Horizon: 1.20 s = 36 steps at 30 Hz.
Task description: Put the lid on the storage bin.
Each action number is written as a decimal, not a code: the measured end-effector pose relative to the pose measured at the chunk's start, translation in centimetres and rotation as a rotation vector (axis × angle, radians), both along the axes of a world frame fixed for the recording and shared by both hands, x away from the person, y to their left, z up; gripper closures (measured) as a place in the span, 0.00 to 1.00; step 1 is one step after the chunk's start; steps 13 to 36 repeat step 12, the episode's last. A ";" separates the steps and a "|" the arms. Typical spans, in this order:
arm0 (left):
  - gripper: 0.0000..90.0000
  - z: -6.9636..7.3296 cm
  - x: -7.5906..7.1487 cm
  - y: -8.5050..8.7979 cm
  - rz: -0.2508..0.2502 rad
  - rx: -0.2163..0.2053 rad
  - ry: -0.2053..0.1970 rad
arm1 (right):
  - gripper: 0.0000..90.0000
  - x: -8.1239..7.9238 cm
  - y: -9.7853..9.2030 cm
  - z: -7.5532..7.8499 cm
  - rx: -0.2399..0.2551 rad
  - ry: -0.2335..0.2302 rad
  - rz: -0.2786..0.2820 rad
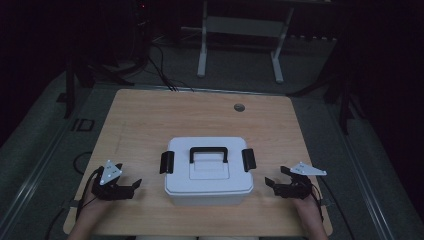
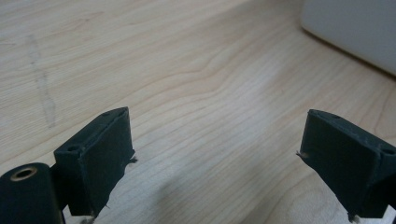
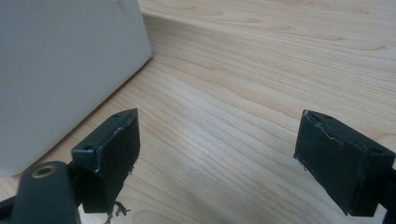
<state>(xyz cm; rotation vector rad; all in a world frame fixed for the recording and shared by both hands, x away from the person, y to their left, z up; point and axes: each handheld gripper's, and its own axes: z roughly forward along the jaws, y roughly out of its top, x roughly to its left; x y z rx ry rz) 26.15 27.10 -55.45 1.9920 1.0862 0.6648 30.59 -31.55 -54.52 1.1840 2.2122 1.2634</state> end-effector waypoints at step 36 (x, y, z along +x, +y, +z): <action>0.10 0.0 -0.4 1.0 0.113 -0.063 -0.065 | 0.15 -0.1 0.0 -0.2 -0.012 -0.003 -0.010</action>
